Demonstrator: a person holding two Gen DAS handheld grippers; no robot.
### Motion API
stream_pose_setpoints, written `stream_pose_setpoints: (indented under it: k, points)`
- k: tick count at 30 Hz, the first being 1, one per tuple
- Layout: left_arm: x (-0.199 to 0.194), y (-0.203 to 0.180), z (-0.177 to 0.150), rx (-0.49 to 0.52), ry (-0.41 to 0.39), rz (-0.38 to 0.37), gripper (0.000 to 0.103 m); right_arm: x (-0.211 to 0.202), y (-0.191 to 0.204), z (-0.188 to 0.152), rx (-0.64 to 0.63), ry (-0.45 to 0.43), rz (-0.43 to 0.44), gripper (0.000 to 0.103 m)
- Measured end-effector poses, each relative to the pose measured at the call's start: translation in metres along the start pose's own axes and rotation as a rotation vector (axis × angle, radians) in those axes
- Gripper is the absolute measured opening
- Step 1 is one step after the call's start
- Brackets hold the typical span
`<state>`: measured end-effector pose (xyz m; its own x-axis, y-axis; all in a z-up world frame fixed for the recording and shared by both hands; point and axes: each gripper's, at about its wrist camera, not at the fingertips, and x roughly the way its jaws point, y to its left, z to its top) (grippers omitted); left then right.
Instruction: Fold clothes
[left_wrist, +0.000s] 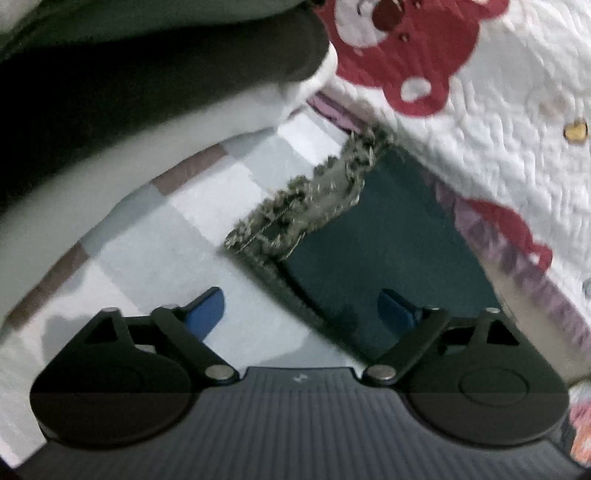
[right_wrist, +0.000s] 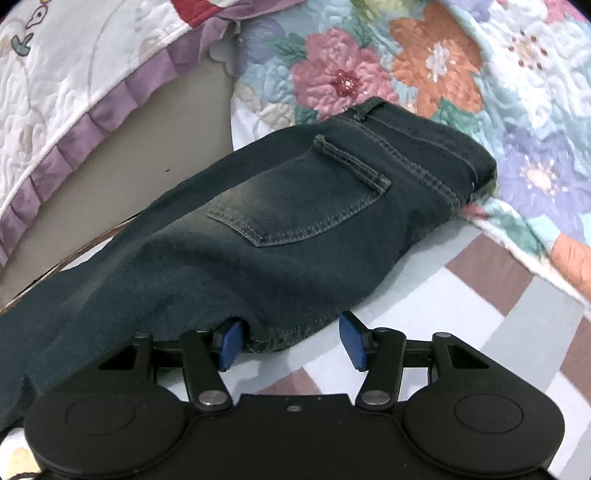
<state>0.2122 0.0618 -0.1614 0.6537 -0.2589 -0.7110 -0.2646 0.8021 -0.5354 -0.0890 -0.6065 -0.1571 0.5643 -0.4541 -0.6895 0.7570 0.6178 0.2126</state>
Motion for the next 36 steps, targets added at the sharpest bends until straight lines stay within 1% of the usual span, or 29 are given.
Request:
stream_pose_setpoints:
  k: [1,2,3,4,6,9,11,12,13,14,15,16,17,19,20,22,24,25,26,27,28,30,31,33,35,36]
  points:
    - [0.002,-0.001,0.000,-0.019,-0.017,-0.016,0.093,0.000,-0.001,0.000,0.007,0.001,0.005,0.059]
    - [0.004,-0.001,-0.001,-0.022,-0.034,-0.044,0.084,0.001,-0.002,0.000,0.014,0.003,0.009,0.059]
    - [0.009,-0.003,-0.002,-0.003,-0.036,-0.066,0.023,0.002,-0.003,0.000,0.015,0.003,0.013,0.059]
    - [0.012,-0.006,-0.004,0.028,-0.034,-0.065,0.004,0.002,-0.003,0.001,0.012,0.003,0.017,0.059]
    - [0.014,-0.010,-0.008,0.071,-0.062,-0.048,0.004,0.003,-0.004,0.004,0.005,0.004,0.023,0.059]
    - [0.011,-0.019,-0.011,0.102,-0.101,-0.041,0.004,0.001,-0.003,0.007,-0.032,0.006,0.028,0.059]
    - [0.011,-0.026,-0.013,0.141,-0.120,-0.030,0.006,-0.001,0.002,0.008,-0.106,-0.002,0.022,0.059]
    - [0.012,-0.028,-0.013,0.152,-0.118,-0.026,0.010,-0.003,0.004,0.007,-0.156,-0.007,0.022,0.059]
    - [0.014,-0.030,-0.014,0.158,-0.114,-0.023,0.019,-0.006,0.005,0.006,-0.197,-0.012,0.034,0.059]
    - [0.015,-0.030,-0.014,0.159,-0.111,-0.021,0.023,-0.010,0.001,0.006,-0.199,-0.018,0.046,0.059]
    - [0.015,-0.030,-0.015,0.157,-0.109,-0.016,0.033,-0.015,-0.004,0.006,-0.192,-0.025,0.059,0.059]
    - [0.014,-0.030,-0.015,0.155,-0.107,-0.001,0.052,-0.019,-0.013,0.006,-0.154,-0.031,0.068,0.059]
    - [0.014,-0.029,-0.015,0.152,-0.109,0.016,0.060,-0.023,-0.023,0.006,-0.107,-0.037,0.077,0.059]
    - [0.014,-0.028,-0.014,0.150,-0.118,0.031,0.061,-0.030,-0.049,0.007,0.038,-0.044,0.100,0.059]
    - [0.015,-0.028,-0.014,0.148,-0.122,0.031,0.061,-0.030,-0.062,0.005,0.147,-0.045,0.130,0.061]
    - [0.017,-0.025,-0.015,0.136,-0.131,0.006,0.061,-0.028,-0.090,0.001,0.381,-0.043,0.202,0.062]
    - [0.019,-0.020,-0.014,0.098,-0.142,-0.041,0.059,-0.022,-0.112,-0.006,0.599,-0.040,0.273,0.062]
    - [0.020,-0.017,-0.013,0.087,-0.142,-0.058,0.051,-0.017,-0.119,-0.011,0.697,-0.036,0.308,0.062]
    - [0.021,-0.015,-0.012,0.083,-0.138,-0.064,0.039,-0.009,-0.121,-0.015,0.749,-0.031,0.323,0.062]
    - [0.022,-0.013,-0.010,0.089,-0.135,-0.060,0.005,-0.002,-0.122,-0.017,0.789,-0.025,0.334,0.062]
    - [0.022,-0.011,-0.009,0.097,-0.130,-0.059,0.005,0.005,-0.121,-0.016,0.783,-0.020,0.322,0.062]
    - [0.022,-0.006,-0.005,0.080,-0.118,-0.083,0.005,0.017,-0.119,-0.012,0.761,-0.028,0.294,0.062]
    - [0.021,-0.005,-0.005,0.064,-0.117,-0.088,0.006,0.021,-0.119,-0.009,0.765,-0.040,0.294,0.062]
    - [0.022,-0.008,-0.006,0.066,-0.118,-0.085,0.008,0.030,-0.119,0.001,0.759,-0.062,0.287,0.062]
    - [0.026,-0.009,-0.006,0.058,-0.107,-0.093,0.014,0.040,-0.118,0.011,0.741,-0.059,0.287,0.062]
    - [0.028,-0.009,-0.005,0.047,-0.101,-0.100,0.027,0.046,-0.118,0.016,0.731,-0.056,0.287,0.062]
